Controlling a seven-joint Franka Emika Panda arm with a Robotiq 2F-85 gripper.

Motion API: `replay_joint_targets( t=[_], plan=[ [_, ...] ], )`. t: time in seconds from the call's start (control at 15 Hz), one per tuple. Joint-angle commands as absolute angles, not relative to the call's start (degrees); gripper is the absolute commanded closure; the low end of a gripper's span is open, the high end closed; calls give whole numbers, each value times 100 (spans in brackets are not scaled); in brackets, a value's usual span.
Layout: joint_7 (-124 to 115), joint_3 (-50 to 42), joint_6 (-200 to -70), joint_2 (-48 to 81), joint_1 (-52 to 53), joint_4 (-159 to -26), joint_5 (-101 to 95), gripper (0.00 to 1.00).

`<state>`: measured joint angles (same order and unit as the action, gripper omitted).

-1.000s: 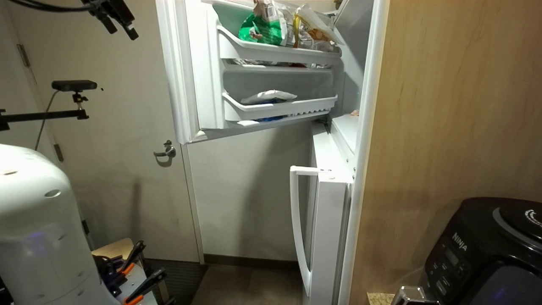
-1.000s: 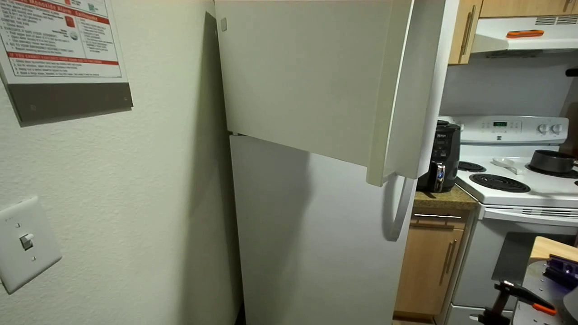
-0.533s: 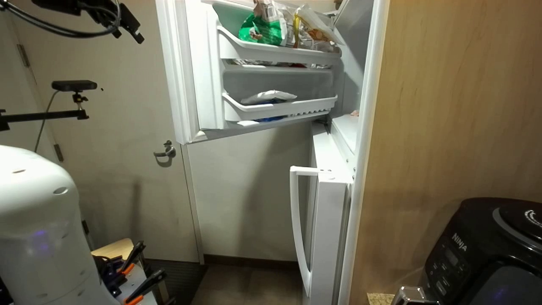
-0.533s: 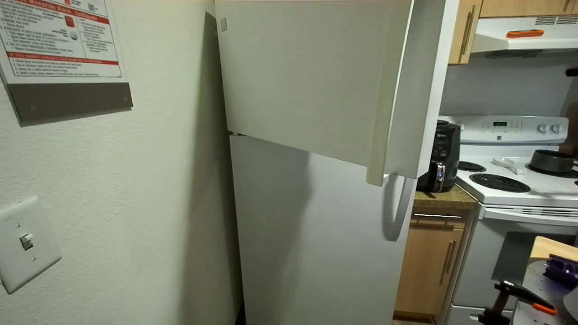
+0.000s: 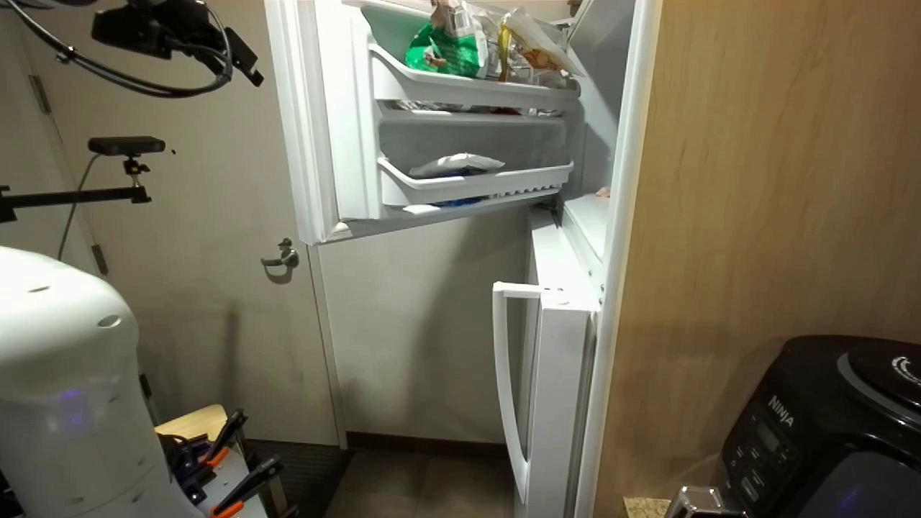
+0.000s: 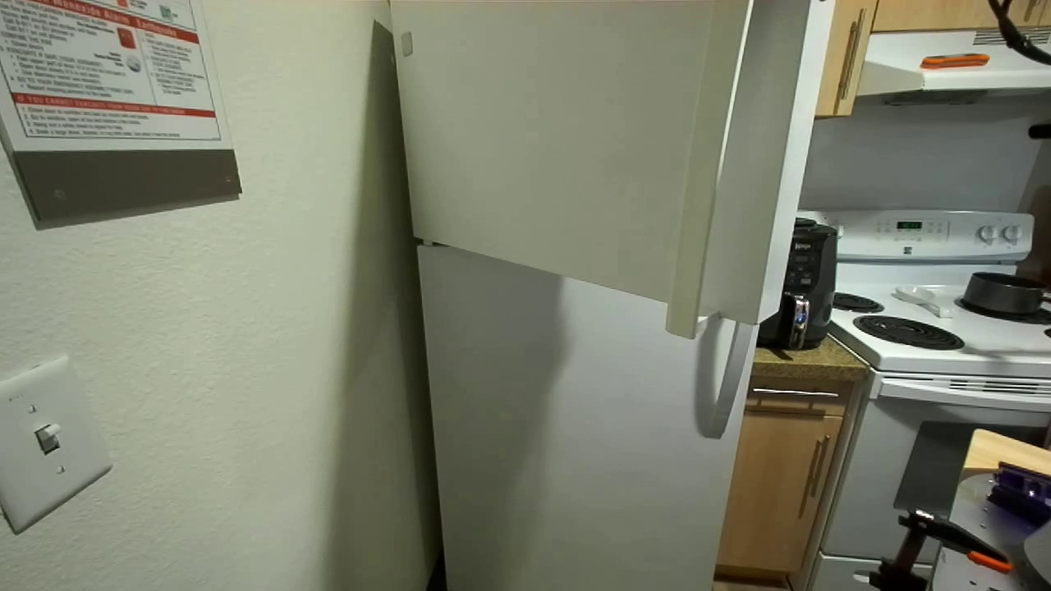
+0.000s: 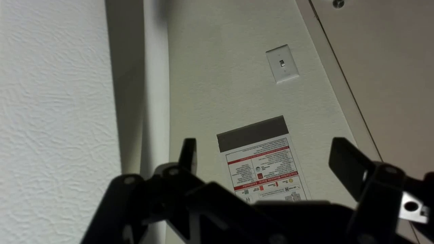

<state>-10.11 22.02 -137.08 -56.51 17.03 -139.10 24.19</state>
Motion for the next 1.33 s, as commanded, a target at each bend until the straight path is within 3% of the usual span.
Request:
replay_joint_targets(
  t=[0.0,1.27],
  plan=[
    [-1369,2297,-14099,-5414,1464,-13939,2186,0],
    [-3079,2356,-14186,-5716,-540,-14092,556,0]
  ],
)
